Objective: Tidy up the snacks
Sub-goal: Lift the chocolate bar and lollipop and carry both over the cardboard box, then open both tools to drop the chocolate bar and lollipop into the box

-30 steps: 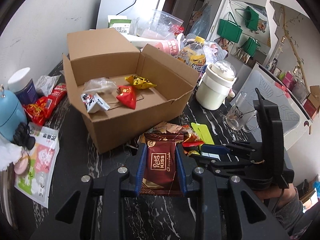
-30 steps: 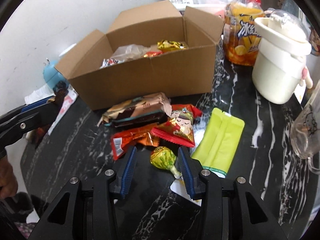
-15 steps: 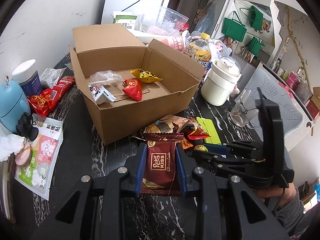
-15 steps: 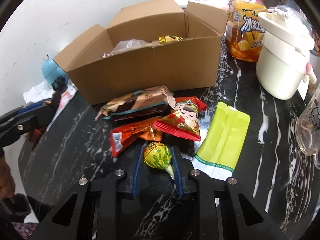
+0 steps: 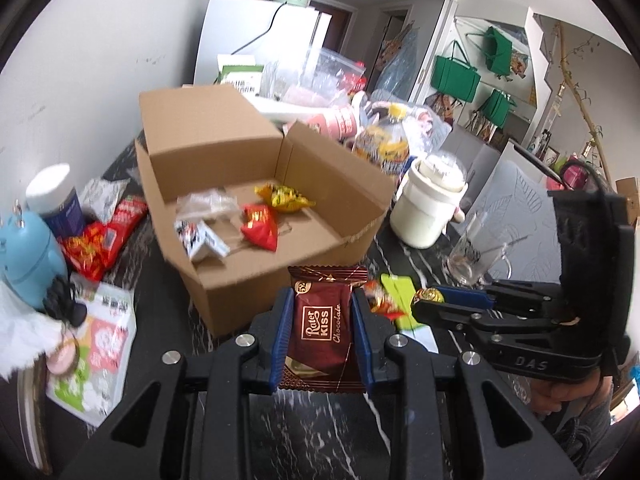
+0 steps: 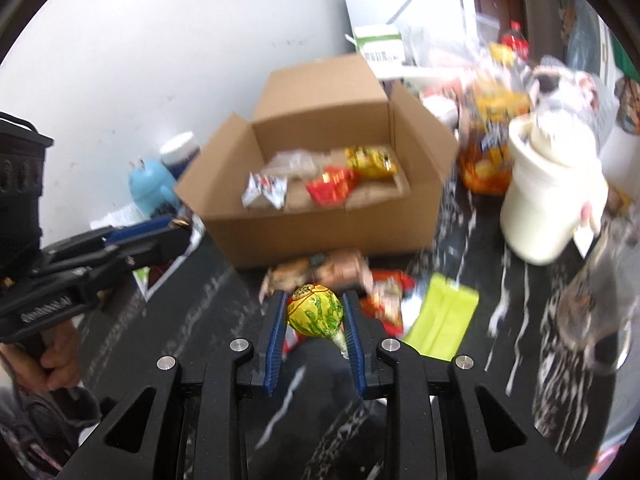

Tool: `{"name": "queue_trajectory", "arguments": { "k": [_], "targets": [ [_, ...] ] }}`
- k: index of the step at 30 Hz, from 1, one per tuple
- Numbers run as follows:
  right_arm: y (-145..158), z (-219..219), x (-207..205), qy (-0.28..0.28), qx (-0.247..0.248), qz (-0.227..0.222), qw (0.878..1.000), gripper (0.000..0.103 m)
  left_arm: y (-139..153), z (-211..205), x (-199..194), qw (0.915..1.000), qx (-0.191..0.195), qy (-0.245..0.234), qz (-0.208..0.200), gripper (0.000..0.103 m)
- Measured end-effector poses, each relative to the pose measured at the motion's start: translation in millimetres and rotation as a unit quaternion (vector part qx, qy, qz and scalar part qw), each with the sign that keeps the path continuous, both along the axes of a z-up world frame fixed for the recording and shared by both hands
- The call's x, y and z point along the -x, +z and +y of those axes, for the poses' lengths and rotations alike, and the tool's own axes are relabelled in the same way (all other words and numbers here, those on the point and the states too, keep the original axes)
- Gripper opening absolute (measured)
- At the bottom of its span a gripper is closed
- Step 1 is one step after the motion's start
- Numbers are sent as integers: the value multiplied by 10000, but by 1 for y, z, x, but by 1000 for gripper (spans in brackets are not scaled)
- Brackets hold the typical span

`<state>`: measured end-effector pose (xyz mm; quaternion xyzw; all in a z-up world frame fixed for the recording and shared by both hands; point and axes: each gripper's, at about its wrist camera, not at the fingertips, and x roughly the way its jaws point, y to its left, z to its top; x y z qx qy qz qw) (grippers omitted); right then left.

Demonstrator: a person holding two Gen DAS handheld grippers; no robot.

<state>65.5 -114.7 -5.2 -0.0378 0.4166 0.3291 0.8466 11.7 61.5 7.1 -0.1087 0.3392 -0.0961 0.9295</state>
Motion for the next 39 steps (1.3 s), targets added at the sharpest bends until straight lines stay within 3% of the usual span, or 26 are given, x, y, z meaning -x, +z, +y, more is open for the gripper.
{"name": "queue_trajectory", "arguments": {
  "k": [7,16,25,30,39],
  "targets": [
    [33,15,-27,42,-86,-408,9991,27,19,13,-22,9996,-60,172,-210,28],
    [38,34,-76,-13,-20,-573,9984,27,26,24,-69,9966,-471,636,-228,28],
    [23,54,-109,-65,190,-597,9980,28,17,24,-116,9929,-859,819,-34,28],
    [2,62,-121,-52,288,-371,9989,28,3,19,-132,9905,-1094,809,220,28],
    [-15,58,-132,-118,268,-99,9995,29,-15,19,-144,9861,-1138,987,699,29]
  ]
}}
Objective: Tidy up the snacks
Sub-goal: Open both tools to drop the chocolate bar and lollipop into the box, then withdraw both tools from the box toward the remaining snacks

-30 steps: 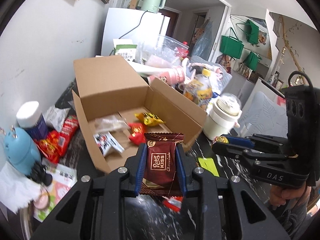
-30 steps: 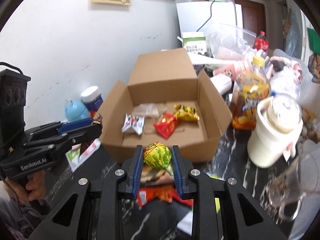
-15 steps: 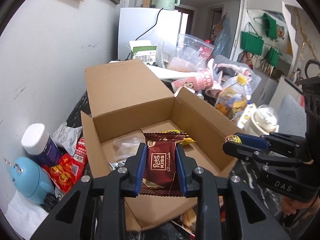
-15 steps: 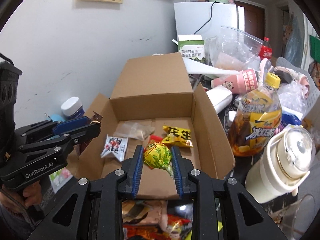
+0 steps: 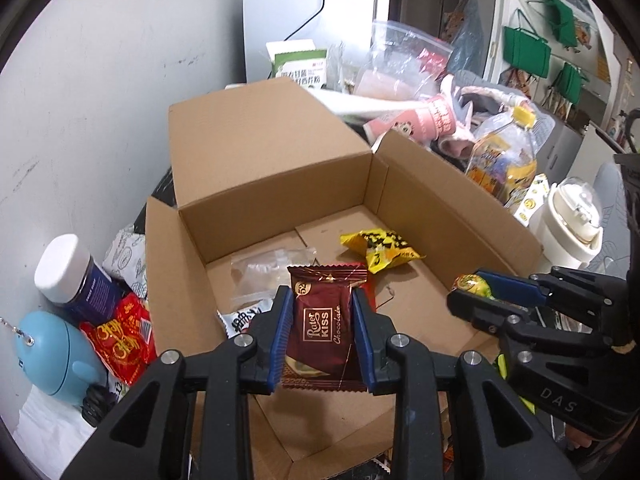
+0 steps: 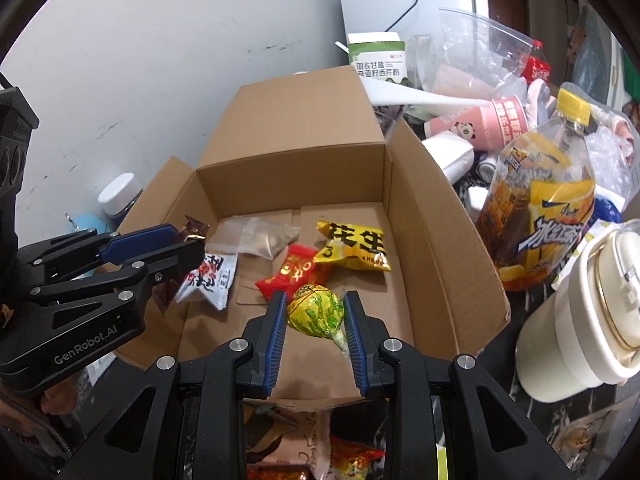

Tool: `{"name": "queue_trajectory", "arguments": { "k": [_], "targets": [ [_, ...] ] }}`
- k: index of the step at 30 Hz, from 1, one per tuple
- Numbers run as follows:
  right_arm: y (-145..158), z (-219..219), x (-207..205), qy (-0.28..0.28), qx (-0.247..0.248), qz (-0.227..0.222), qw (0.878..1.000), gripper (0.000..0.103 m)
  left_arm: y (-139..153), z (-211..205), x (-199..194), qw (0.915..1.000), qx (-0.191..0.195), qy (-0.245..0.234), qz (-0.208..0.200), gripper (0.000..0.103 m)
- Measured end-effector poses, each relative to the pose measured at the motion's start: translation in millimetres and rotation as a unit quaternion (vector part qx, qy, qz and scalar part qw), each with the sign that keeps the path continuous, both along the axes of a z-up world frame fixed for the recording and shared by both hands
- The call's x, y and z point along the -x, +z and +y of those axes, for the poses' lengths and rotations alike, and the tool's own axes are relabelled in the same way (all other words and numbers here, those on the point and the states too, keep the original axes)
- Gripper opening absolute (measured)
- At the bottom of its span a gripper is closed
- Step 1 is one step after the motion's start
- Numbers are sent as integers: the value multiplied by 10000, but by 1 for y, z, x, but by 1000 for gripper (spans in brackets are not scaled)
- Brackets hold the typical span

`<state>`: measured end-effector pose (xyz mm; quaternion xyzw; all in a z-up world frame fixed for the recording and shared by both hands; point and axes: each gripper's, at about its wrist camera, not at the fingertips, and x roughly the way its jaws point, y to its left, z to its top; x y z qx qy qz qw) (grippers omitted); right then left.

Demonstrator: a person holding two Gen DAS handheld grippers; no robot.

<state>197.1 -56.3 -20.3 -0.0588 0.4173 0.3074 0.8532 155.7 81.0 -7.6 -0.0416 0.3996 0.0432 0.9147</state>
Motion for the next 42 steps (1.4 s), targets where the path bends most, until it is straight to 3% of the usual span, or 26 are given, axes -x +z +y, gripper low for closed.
{"name": "queue_trajectory", "arguments": {
  "k": [3,5,7,15,33,42],
  "targets": [
    [-2,-2,-1,-45,16,81,10000,33,-4,1,-2,9998,-18,94,162,34],
    [0,-7,2,-95,14,56,9999,47,-4,-1,-1,9998,-75,120,149,56],
    [2,-10,5,-132,24,-9,9999,51,-2,-4,2,9997,-178,160,91,72],
    [23,-24,14,-275,61,-171,9995,52,21,-10,13,9997,-191,47,-174,72],
    [115,-55,71,-517,-32,-1033,9933,63,101,-39,70,9918,-230,-524,-1140,72],
    [135,-66,109,-647,-40,-1360,9886,87,120,-51,101,9875,-144,-790,-1355,72]
  ]
}}
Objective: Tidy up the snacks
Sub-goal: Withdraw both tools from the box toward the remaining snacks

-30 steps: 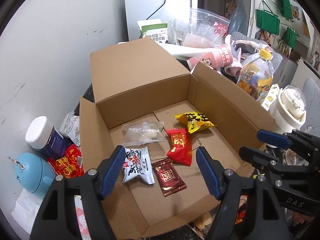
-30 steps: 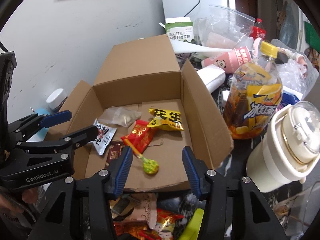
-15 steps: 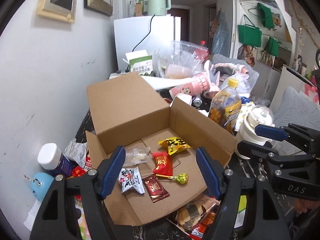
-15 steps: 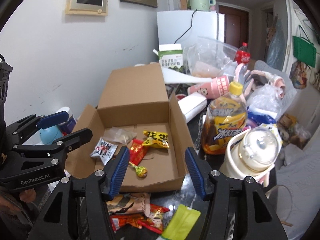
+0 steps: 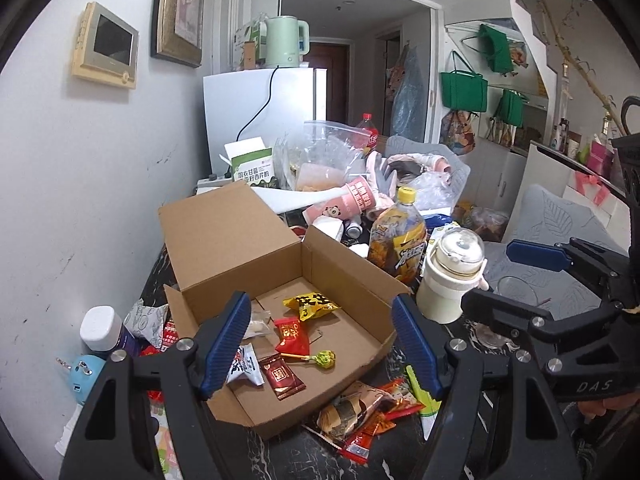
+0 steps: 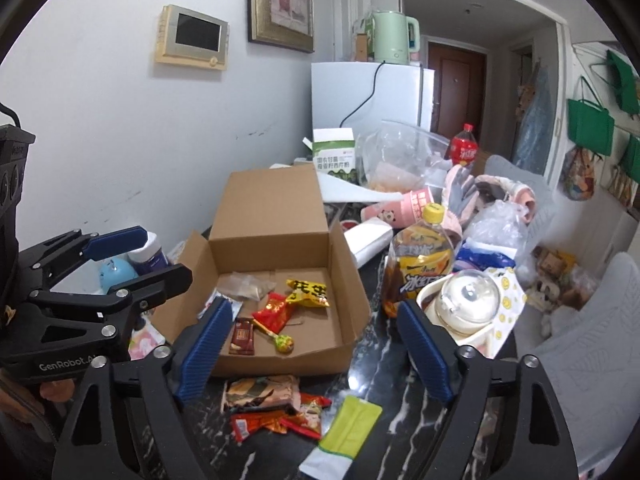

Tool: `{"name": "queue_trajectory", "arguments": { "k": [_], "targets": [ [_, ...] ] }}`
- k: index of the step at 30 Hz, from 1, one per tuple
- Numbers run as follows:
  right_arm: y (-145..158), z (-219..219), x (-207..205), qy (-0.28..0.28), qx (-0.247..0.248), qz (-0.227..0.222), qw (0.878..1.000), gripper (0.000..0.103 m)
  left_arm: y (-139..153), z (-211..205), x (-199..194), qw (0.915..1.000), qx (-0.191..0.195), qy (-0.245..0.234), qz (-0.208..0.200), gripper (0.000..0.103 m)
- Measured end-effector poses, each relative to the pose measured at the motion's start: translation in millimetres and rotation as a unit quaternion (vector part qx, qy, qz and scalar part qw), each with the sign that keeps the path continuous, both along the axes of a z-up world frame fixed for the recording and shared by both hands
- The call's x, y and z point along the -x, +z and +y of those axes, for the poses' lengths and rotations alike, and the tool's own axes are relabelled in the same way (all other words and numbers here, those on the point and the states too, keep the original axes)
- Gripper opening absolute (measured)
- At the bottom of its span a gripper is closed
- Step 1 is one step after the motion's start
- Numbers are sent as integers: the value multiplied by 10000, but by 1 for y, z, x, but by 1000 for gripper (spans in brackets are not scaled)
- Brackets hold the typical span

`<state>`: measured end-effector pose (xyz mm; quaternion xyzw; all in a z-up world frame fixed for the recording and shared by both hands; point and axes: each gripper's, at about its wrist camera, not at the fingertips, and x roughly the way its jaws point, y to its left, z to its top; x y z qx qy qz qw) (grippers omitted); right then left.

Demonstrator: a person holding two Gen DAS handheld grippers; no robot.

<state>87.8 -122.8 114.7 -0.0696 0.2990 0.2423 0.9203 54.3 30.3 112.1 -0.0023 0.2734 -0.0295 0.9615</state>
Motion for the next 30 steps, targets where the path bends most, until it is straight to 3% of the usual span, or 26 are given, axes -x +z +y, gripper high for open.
{"name": "queue_trajectory", "arguments": {
  "k": [11,30],
  "targets": [
    [-23,-16,33,-218,-52,224,9995,87,-18,-12,26,9990,156,-376,160,72],
    [-129,-35,53,-552,-129,1367,9890,87,-106,-25,32,9913,342,-682,1074,72]
  ]
}}
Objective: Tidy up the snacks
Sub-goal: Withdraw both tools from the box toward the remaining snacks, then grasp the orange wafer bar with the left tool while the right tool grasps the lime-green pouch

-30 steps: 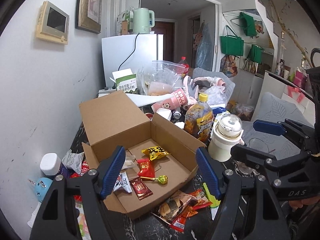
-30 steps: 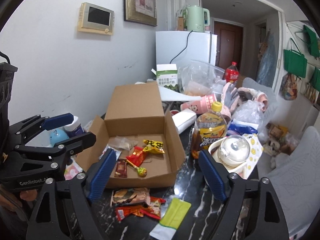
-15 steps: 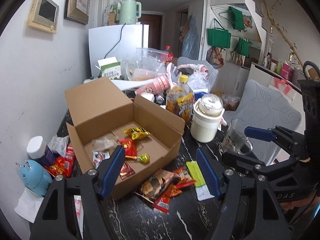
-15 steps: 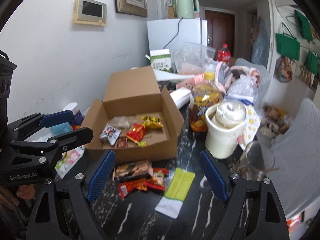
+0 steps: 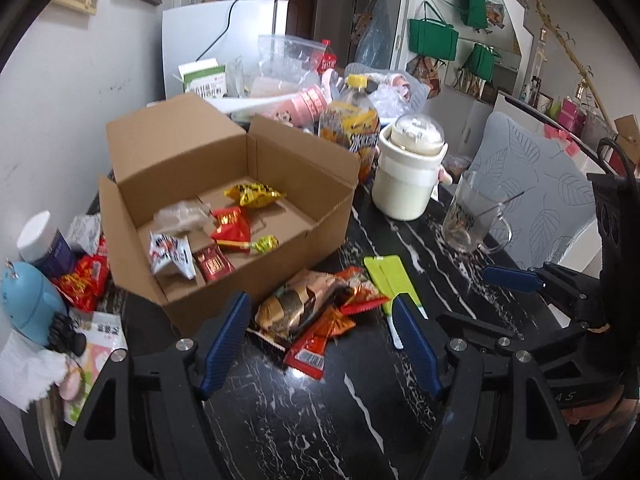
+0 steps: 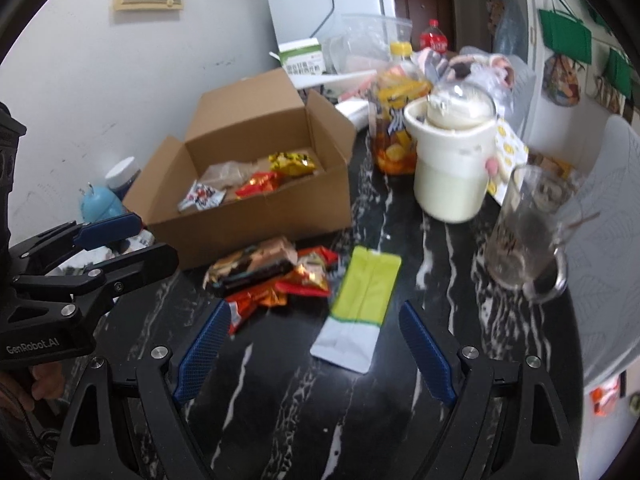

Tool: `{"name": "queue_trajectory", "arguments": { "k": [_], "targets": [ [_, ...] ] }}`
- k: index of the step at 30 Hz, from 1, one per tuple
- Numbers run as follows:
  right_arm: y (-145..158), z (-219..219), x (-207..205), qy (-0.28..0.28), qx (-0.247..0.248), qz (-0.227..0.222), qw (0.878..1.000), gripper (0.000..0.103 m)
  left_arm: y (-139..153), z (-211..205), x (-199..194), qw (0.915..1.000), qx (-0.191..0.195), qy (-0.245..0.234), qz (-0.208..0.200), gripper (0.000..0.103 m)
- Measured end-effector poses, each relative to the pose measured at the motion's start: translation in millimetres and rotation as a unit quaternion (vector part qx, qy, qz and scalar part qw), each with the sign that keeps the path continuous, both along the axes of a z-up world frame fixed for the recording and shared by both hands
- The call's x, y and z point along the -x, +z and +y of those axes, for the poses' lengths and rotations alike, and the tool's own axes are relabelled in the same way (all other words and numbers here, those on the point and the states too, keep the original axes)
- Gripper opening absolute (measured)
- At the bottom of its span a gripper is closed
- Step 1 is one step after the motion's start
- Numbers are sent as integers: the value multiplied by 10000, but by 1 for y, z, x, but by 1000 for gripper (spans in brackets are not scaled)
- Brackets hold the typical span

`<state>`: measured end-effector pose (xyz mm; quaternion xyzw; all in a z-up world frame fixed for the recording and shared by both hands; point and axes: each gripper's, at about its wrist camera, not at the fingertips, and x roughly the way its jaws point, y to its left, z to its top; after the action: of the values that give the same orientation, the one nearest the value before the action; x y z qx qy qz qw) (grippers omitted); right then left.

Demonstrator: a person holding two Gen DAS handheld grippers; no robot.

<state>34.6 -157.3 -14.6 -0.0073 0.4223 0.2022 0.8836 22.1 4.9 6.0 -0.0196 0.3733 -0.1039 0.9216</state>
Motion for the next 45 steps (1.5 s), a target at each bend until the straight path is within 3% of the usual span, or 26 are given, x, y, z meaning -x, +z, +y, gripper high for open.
{"name": "queue_trajectory", "arguments": {
  "k": [9,16,28,30,32,38,45],
  "targets": [
    [-43,0,-5,-108,31,416,9991,86,-35,5,2,9999,98,27,133,72],
    [-66,2,-21,-201,127,670,9975,79,-56,15,-6,9992,251,210,236,72],
    [-82,7,-52,-346,556,663,9957,76,-77,17,-18,9985,241,208,453,72],
    [-82,9,-54,-335,690,603,9952,70,-81,17,-21,9981,302,167,517,72],
    [-82,12,-54,-331,935,500,9938,51,-86,18,-25,9972,401,149,615,72],
    [-82,7,-52,-253,943,487,9940,48,-98,18,-35,9951,568,144,793,72],
    [-79,-4,-39,-248,818,566,9947,48,-105,9,-45,9957,402,43,831,72]
  ]
}}
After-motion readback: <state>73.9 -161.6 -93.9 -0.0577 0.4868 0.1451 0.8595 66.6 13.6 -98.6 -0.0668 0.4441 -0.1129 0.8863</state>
